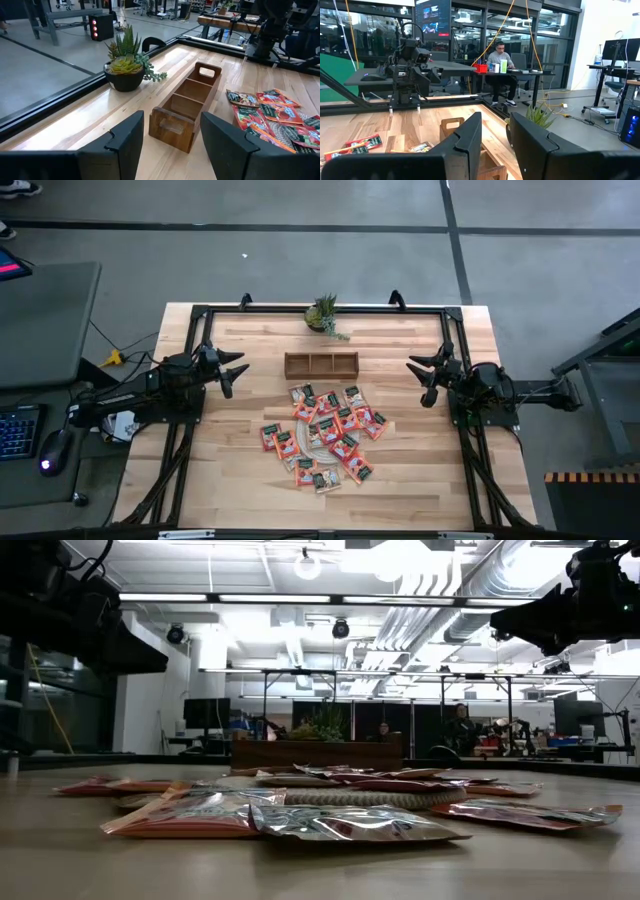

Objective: Pick & Place Tea

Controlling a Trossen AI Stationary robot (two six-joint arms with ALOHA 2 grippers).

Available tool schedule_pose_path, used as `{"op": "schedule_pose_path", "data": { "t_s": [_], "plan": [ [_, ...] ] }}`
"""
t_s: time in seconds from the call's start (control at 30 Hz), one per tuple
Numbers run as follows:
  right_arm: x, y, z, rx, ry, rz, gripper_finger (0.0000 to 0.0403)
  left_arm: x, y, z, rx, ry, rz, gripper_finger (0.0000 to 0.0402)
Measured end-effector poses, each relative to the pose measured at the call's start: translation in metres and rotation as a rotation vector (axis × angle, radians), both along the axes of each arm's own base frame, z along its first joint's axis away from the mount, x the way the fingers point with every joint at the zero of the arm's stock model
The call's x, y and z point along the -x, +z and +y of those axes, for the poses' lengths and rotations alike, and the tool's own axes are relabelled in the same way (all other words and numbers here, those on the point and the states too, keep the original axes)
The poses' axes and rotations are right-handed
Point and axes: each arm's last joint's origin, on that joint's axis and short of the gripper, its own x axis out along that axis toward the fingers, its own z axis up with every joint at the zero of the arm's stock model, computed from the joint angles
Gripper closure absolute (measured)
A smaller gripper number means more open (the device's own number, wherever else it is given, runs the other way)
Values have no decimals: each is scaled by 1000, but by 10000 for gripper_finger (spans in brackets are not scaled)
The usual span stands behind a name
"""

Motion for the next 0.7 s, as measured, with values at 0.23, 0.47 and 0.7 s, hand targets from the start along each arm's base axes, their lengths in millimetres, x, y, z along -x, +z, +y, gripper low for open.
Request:
{"op": "schedule_pose_path", "data": {
  "t_s": [0.23, 0.47, 0.7],
  "plan": [
    [0, 0, 0, 0, 0, 0, 304, 0, 0, 0, 0, 0, 0, 208],
    [0, 0, 0, 0, 0, 0, 304, 0, 0, 0, 14, -1, -9, 208],
    [0, 0, 0, 0, 0, 0, 304, -1, 0, -1, 29, -36, -14, 208]
  ]
}}
